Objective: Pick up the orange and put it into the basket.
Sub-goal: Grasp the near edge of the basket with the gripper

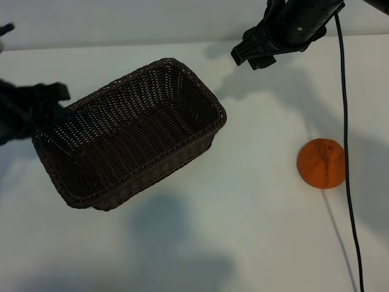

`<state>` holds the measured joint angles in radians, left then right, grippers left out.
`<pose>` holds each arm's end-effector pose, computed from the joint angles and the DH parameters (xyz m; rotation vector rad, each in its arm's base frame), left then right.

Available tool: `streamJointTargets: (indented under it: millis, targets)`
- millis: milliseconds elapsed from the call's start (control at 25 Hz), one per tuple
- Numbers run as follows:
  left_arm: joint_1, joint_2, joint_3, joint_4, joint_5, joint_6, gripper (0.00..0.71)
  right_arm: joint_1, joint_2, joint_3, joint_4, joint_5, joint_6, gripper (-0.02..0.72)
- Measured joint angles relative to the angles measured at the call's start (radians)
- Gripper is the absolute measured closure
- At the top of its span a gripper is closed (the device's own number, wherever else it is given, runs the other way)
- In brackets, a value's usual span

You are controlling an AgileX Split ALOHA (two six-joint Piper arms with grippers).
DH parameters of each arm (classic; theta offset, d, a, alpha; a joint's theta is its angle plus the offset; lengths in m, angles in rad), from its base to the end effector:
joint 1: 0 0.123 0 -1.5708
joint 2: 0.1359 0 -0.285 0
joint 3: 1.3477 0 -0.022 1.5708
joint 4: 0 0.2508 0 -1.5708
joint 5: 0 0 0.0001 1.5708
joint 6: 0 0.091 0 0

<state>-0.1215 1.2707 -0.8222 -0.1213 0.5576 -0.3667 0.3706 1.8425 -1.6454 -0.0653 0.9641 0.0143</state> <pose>0.2485 -0.0362 0.2640 -0.4085 2.4802 -0.3259 0.3820 0.1432 0.2991 -0.4989 2.5944 0.0463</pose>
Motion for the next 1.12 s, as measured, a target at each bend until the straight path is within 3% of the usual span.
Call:
streamJointTargets:
  millis: [520, 1120]
  targets:
    - [0.000, -0.040, 0.131, 0.198, -0.028, -0.303, 0.122, 0.000, 0.000, 0.000, 0.000, -0.012, -0.001, 0.108]
    - [0.000, 0.137, 0.146, 0.139, -0.162, -0.314, 0.122, 0.000, 0.000, 0.000, -0.001, -0.022, -0.002, 0.108]
